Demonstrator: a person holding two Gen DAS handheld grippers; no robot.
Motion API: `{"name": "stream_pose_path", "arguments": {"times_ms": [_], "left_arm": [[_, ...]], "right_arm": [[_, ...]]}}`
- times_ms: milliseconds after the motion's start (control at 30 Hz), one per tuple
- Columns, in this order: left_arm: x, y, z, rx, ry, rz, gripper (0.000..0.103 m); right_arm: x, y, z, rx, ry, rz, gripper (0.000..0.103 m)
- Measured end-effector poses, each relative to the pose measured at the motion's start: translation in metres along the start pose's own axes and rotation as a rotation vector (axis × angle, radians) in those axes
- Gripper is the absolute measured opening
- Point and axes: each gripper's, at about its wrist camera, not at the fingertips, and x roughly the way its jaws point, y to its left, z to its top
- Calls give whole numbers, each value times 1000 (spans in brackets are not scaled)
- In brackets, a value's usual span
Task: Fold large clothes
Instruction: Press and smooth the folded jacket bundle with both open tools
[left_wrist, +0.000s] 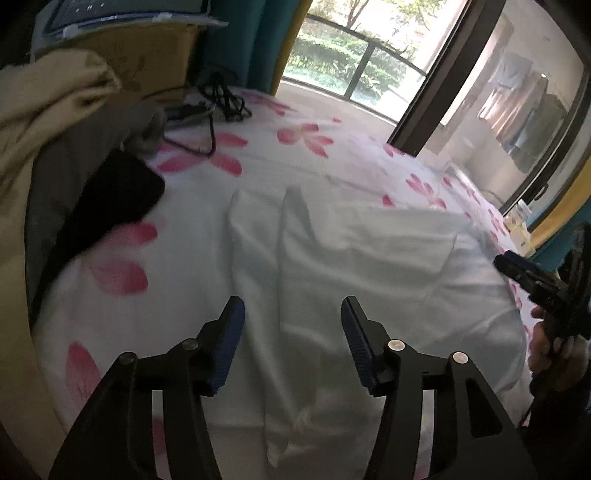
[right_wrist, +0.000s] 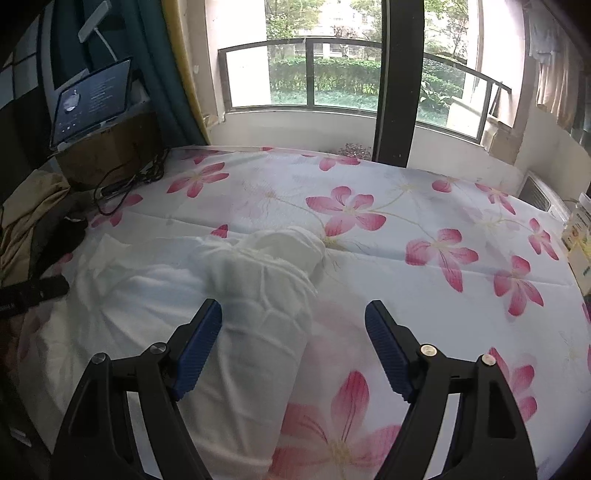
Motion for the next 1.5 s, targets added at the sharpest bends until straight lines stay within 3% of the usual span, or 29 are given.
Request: {"name": "stream_pose_path", "arguments": {"times_ms": [233, 400, 667, 800, 900, 1033, 1267, 1500], "left_arm": [[-2, -6, -13, 3, 13, 16, 60], [4, -22, -18, 26, 52, -101, 60], [10, -50, -28, 50, 87, -201, 60], [5, -48, -26, 36, 74, -194, 60], [-5, -36, -19, -12, 32, -180, 66], [-11, -21, -7, -33, -17, -122, 67], [7, -10, 3, -29, -5, -73, 68], [20, -12, 6, -9, 15, -128, 73]], "right_arm": [[-17, 2, -16, -16, 14, 15, 80], [-18, 1, -32, -7, 22, 11, 80], [-3, 1, -55, -6, 34, 14, 80], [-6, -2, -54, 2, 41, 21, 81], [-10, -6, -51, 17, 44, 38, 81], [-17, -8, -47, 21, 36, 40, 81], [-31, -16, -32, 53, 18, 63, 81], [-29, -26, -22, 79, 13, 48, 81]]}}
